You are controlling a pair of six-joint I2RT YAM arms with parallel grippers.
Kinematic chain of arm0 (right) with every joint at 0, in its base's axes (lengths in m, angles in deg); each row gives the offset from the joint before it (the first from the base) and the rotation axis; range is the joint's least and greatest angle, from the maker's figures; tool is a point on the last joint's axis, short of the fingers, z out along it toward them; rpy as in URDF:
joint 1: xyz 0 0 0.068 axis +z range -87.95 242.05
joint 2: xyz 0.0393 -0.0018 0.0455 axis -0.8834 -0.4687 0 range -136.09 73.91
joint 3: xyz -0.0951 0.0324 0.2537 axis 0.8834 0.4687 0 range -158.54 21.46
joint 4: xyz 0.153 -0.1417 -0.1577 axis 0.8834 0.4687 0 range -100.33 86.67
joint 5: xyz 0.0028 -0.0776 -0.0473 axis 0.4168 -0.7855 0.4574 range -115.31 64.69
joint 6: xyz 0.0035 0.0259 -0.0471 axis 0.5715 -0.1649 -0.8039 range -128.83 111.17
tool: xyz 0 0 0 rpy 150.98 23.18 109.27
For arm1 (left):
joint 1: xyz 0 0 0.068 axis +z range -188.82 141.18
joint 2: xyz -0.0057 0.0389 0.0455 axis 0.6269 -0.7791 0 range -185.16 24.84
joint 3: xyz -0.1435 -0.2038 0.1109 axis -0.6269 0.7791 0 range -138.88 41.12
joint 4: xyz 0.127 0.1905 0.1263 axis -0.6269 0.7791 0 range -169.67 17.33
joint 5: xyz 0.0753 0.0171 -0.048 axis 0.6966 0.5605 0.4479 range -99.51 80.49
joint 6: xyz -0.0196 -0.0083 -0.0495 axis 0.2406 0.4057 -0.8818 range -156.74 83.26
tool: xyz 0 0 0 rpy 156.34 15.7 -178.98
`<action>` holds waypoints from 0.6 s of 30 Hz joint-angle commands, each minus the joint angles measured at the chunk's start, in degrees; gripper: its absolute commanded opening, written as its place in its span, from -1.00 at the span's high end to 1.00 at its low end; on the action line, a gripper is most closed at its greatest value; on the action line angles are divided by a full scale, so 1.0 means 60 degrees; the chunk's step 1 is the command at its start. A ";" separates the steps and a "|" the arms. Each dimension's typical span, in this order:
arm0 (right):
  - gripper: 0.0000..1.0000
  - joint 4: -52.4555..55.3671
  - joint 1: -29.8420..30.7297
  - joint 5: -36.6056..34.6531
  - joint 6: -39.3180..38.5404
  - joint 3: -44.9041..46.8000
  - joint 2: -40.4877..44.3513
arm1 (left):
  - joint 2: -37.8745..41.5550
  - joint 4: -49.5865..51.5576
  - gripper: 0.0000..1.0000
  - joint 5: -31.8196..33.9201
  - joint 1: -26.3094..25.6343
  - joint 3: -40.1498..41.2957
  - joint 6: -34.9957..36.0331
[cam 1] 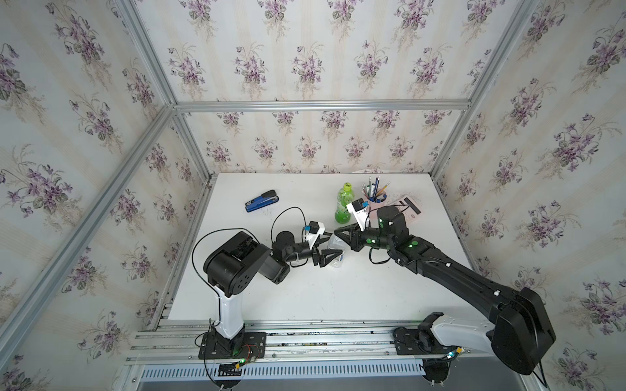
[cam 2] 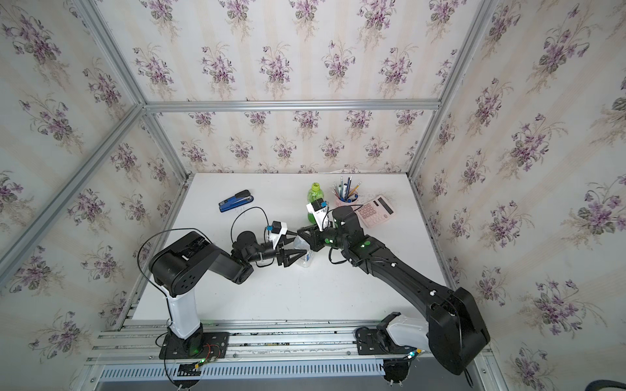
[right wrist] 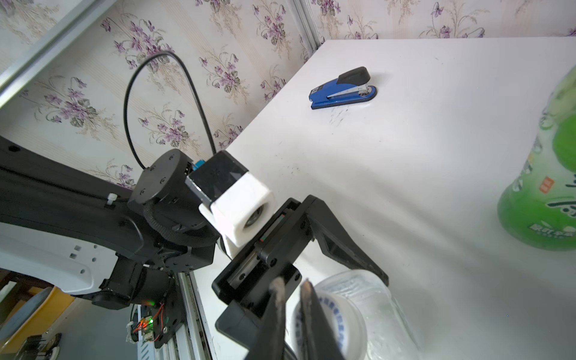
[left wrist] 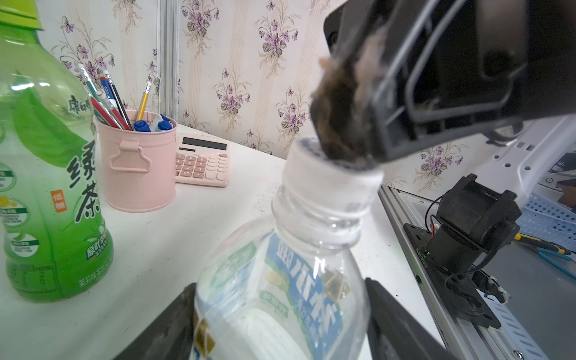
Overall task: Screw on the bottle caps
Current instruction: Screw the bottle cap onto the plastic bottle.
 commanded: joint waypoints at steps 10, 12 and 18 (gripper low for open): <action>0.58 0.0763 0.0005 -0.0096 -0.0448 -0.0934 0.0128 | -0.0152 0.2048 -0.62 0.0081 0.0006 0.0047 0.0087; 0.53 0.1066 -0.0035 -0.0397 -0.0767 -0.1164 0.0015 | -0.0153 0.2042 -0.62 0.0075 0.0006 0.0045 0.0095; 0.45 0.0772 -0.0411 -0.0129 -0.0773 -0.1211 -0.0504 | -0.0132 0.2040 -0.62 0.0066 0.0006 0.0075 0.0103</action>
